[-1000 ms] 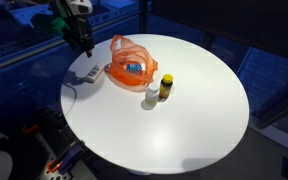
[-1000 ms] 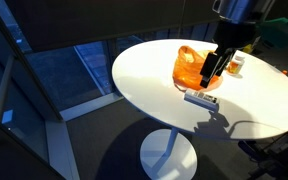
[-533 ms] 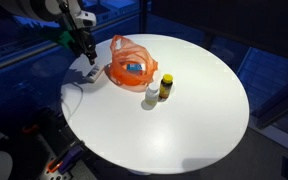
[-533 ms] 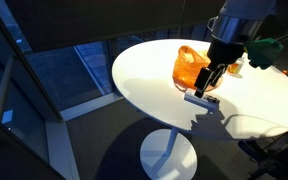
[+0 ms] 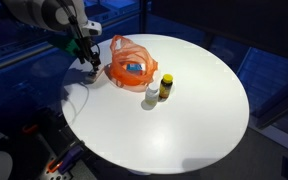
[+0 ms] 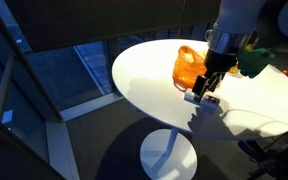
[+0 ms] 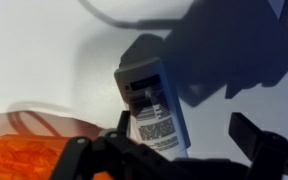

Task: Pick up the white bottle on the left side of the table and put it in the orange plastic bag.

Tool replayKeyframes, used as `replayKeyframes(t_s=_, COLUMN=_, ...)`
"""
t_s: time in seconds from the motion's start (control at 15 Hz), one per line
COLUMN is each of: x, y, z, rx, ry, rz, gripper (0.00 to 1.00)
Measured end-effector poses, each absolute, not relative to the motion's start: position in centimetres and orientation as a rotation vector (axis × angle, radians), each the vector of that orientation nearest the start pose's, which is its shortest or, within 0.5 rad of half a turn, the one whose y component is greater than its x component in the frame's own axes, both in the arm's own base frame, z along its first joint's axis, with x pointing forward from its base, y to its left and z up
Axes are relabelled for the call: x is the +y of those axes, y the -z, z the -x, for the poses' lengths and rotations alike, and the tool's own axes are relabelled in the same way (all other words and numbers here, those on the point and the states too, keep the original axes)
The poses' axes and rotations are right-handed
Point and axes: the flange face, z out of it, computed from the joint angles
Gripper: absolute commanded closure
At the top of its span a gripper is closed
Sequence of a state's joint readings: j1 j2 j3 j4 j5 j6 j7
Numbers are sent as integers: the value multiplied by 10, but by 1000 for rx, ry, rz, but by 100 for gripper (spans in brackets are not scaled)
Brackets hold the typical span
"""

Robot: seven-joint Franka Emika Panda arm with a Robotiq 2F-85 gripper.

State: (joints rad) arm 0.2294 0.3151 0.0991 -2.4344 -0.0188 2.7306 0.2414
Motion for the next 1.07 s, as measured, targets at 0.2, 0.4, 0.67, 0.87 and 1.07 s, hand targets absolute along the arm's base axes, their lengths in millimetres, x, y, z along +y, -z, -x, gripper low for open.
replayKeyframes(t_s=0.2, x=159, y=-169, z=-462, rx=-142, ry=-49, rz=3126, gripper=0)
replayKeyframes(t_s=0.4, x=159, y=-164, z=-465, rx=-138, ry=-56, rz=3132, gripper=0)
replayKeyframes(t_s=0.67, x=158, y=-158, z=-466, rx=-141, ry=-64, rz=3140, gripper=9)
replayKeyframes(t_s=0.87, x=157, y=-156, z=-467, rx=-141, ry=-67, rz=3144, gripper=40)
replayKeyframes(t_s=1.07, x=156, y=-156, z=-469, rx=-137, ry=-65, rz=3145, gripper=66)
